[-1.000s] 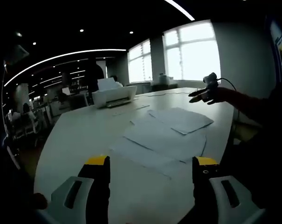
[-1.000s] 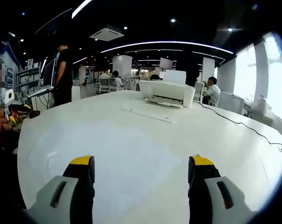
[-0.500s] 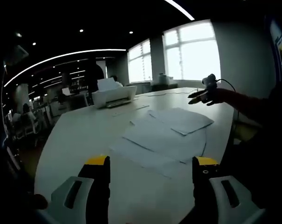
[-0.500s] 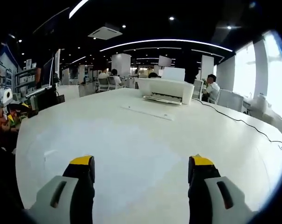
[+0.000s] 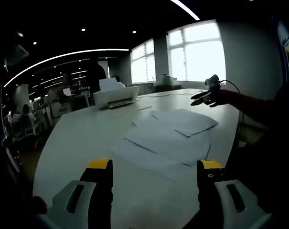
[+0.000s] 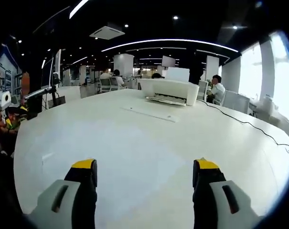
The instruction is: Organize the stack of printing papers by aligning and flattening the scattered papers on the table
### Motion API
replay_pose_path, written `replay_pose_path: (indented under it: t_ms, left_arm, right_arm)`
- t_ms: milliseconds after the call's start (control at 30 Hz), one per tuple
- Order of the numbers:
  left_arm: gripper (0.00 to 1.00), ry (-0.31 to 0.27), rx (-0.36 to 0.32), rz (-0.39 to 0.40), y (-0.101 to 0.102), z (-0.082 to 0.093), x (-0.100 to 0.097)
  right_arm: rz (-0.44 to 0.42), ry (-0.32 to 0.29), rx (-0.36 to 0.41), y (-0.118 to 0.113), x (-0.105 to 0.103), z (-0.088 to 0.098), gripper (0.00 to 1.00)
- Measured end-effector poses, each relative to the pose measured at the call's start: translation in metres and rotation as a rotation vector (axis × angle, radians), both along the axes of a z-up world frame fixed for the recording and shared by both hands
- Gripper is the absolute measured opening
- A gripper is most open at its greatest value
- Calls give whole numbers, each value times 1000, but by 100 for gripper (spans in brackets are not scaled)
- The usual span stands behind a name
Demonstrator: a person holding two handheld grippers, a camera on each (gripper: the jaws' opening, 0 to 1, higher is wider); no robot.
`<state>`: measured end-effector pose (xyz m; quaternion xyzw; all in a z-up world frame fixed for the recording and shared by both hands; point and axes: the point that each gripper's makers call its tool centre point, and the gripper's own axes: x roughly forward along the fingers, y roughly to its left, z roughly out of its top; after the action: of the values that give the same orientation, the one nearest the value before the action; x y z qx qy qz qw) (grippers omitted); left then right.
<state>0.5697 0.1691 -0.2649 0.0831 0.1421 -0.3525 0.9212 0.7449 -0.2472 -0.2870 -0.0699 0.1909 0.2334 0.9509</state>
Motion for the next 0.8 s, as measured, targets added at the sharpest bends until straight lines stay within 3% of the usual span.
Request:
replay_pose_path:
  t_ms: [800]
  left_arm:
    - [75,-1,0,5,1,1,1]
  right_arm:
    - [-30,-12,9,-18,17,-1,78]
